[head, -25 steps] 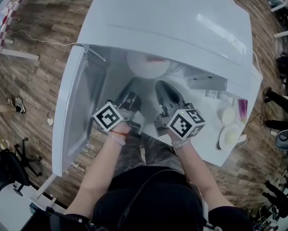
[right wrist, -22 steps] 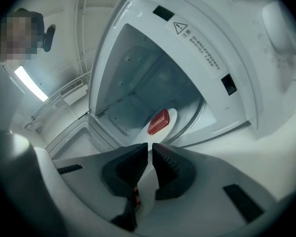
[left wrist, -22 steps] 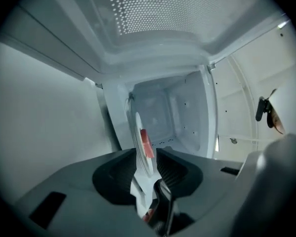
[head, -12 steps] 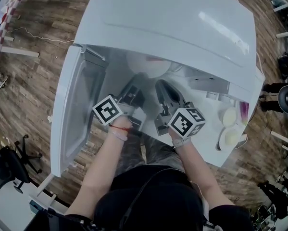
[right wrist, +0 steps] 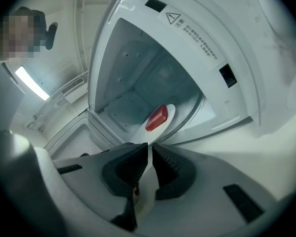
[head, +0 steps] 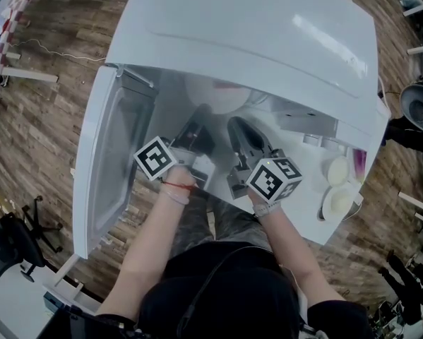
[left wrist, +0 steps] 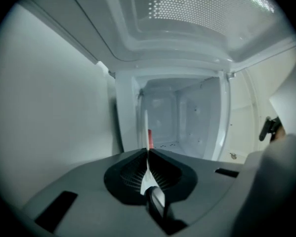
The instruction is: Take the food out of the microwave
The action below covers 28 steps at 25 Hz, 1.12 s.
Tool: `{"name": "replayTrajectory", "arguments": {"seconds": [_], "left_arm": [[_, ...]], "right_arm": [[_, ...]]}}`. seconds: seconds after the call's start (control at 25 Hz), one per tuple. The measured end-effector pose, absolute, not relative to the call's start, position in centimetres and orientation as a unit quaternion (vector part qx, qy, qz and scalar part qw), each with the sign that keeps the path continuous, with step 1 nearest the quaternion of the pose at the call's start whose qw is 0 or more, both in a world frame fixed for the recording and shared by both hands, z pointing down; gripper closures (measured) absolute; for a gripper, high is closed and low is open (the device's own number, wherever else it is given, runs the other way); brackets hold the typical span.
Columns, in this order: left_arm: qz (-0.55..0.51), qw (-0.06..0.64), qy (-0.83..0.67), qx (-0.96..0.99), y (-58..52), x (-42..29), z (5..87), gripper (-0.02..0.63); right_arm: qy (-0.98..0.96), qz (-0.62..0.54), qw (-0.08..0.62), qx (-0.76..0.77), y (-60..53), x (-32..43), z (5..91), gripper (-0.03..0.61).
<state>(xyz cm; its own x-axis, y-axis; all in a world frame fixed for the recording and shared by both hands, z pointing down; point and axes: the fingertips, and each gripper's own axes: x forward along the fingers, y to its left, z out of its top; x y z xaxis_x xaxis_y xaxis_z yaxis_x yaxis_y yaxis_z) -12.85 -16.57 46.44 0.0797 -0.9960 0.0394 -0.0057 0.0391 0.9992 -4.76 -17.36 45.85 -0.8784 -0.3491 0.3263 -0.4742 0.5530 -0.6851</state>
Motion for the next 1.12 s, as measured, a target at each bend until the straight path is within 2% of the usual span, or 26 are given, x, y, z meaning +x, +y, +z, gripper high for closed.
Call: {"name": "replayTrajectory", "arguments": {"seconds": [0.04, 0.64, 1.12], "left_arm": [[-0.473, 0.526, -0.490, 0.510, -16.5, -12.9, 46.4, 0.592], [-0.501, 0.528, -0.473, 0.497, -15.4, -12.8, 46.0, 0.594], [-0.510, 0.528, -0.461, 0.499, -14.3, -12.5, 45.9, 0.594]], "right_arm": [[-0.878, 0.410, 0.076, 0.236, -17.4, -4.7, 45.8, 0.554], [-0.854, 0.458, 0.036, 0.244, -18.7, -4.2, 45.7, 0.474], [-0.827, 0.500, 0.008, 0.255, -19.7, -4.4, 45.7, 0.470]]}}
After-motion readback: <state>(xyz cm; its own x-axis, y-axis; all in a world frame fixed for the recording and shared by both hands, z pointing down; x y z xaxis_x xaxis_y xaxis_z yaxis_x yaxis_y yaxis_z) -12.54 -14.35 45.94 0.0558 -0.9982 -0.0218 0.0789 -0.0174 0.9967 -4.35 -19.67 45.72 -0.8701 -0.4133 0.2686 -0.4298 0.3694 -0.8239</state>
